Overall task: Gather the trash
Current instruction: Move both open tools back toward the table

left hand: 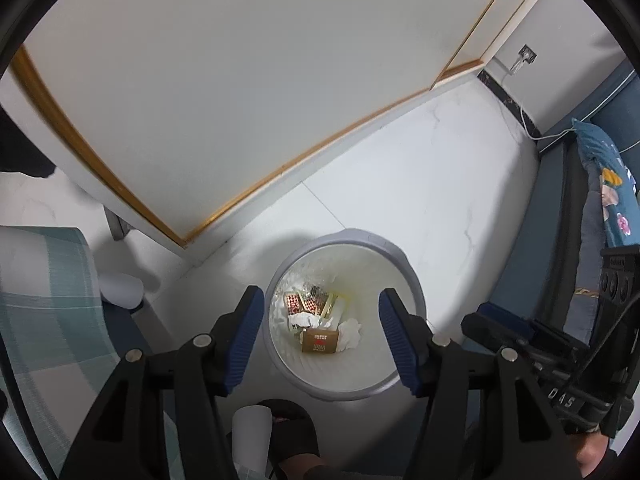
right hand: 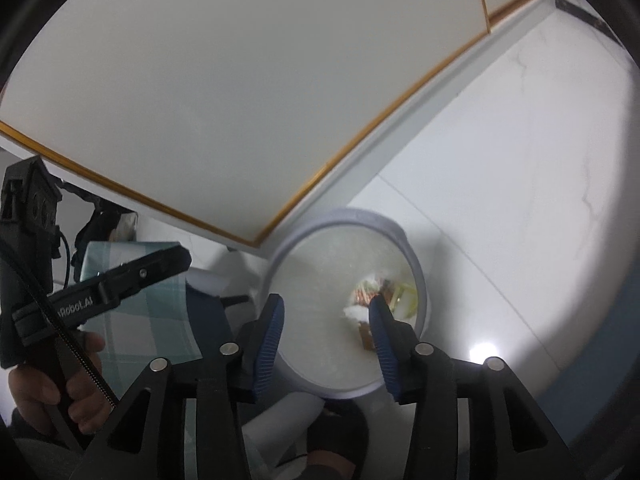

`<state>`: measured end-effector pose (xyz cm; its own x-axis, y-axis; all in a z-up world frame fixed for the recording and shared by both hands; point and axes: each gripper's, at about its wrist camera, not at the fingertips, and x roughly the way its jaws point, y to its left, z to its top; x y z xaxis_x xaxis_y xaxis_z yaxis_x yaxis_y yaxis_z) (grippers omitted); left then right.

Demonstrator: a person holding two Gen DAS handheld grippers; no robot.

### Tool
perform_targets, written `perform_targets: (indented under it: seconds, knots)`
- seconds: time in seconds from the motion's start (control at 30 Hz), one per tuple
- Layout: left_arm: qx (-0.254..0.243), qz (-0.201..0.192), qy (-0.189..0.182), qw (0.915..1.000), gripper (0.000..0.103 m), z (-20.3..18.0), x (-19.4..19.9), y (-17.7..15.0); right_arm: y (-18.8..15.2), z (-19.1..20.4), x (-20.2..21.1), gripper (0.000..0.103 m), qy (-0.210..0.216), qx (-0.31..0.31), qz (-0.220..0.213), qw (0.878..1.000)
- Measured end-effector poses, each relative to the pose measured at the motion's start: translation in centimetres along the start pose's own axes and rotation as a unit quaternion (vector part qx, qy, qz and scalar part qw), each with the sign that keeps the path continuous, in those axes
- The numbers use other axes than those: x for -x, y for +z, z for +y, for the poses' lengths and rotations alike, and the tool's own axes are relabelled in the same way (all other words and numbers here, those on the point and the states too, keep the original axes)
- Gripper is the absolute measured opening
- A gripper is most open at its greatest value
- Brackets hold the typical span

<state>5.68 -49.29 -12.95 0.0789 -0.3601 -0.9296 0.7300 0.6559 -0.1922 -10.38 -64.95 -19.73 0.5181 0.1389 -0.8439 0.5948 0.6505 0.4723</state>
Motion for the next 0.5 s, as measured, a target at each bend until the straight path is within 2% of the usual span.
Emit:
perform_targets:
  seconds: [0.13,0.23,0.37,0.5]
  knots:
    - [-0.003,-0.02,-0.001,0.9998,0.057,0.2,2.0,-0.1,0.8,1.0,1.6,0.049,0.001,0.008,-0.016,1.0]
    - [0.004,-0.051,-0.003,0.9987,0.057,0.6,3.8,-0.1,1.3,2.4,3.0,0.05,-0.002,0.027,-0.03,0.999]
    - [0.014,-0.091,-0.003,0.9958,0.057,1.1,6.9,-0.1,1.6,4.1,5.4,0.057,0.001,0.043,-0.056,0.997]
    - [0.019,-0.131,0.004,0.9912,0.067,1.4,9.6,-0.3,1.9,6.3,7.2,0.059,0.001,0.067,-0.078,0.995]
